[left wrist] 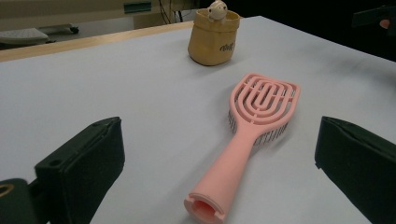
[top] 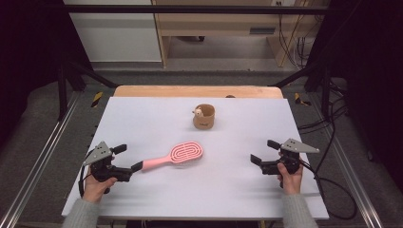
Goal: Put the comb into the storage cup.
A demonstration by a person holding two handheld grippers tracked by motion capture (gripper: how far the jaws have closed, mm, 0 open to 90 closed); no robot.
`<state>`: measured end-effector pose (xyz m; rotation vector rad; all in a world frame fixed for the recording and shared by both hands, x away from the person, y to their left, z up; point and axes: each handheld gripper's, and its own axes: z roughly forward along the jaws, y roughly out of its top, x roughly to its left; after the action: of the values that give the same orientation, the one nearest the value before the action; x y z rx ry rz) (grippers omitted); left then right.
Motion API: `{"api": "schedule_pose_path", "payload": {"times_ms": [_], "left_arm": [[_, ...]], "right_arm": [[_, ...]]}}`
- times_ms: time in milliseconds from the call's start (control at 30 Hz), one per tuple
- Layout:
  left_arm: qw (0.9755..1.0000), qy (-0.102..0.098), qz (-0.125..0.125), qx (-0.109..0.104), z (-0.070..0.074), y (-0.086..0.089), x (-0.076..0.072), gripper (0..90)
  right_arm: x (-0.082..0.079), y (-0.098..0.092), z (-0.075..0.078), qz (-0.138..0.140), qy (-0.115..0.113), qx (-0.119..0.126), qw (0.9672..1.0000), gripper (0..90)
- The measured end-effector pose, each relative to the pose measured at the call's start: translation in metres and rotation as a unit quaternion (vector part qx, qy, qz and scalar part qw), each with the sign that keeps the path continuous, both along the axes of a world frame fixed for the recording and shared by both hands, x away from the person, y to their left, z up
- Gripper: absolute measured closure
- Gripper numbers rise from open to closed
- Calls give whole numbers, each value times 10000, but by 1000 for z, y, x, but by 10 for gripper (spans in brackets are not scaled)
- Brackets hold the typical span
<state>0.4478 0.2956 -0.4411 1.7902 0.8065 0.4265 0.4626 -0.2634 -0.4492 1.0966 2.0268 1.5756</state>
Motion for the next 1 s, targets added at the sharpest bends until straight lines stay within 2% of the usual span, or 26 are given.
{"api": "schedule_pose_path", "payload": {"times_ms": [433,633,800,1000], "left_arm": [[10000,-16,-9,64,4,1,-1,14],[10000,8,72,55,8,2,-1,14],[9999,21,61,142,12,-2,0,13],[9994,43,195,277,17,-6,1,13]], "right_arm": [[0,0,-1,15,4,3,10000,4],[0,0,0,9,4,-18,10000,4],[0,-1,0,10,-6,-8,10000,4],[0,-1,0,20,-7,-9,10000,4]]}}
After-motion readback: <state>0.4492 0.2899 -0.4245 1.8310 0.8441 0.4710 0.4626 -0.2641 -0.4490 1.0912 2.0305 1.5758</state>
